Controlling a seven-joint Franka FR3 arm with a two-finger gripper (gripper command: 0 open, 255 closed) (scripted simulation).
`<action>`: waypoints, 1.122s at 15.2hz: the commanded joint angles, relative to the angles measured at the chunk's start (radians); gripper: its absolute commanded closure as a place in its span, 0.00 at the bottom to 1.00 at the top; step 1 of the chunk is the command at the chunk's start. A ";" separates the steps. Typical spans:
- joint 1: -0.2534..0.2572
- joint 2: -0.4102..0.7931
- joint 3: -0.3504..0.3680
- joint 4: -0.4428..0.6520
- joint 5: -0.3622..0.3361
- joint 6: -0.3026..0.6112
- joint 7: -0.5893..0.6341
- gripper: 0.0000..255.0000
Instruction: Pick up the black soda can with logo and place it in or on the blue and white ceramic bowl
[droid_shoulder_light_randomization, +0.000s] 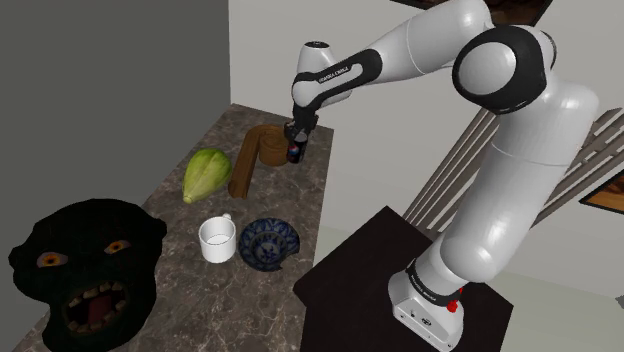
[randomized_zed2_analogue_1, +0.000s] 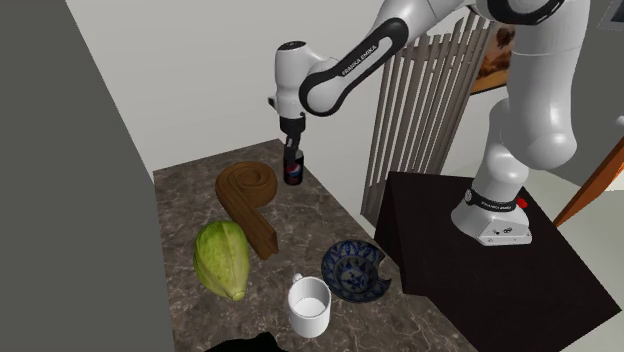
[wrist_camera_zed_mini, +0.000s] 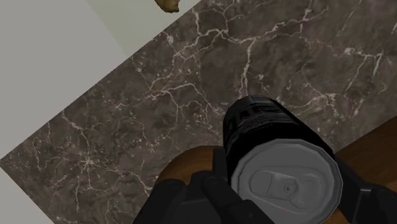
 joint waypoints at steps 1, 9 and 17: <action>0.000 -0.015 0.000 0.009 0.001 -0.024 -0.002 1.00; 0.044 -0.137 0.028 -0.094 -0.007 -0.047 0.073 1.00; 0.131 -0.306 0.107 -0.276 -0.005 -0.043 0.239 1.00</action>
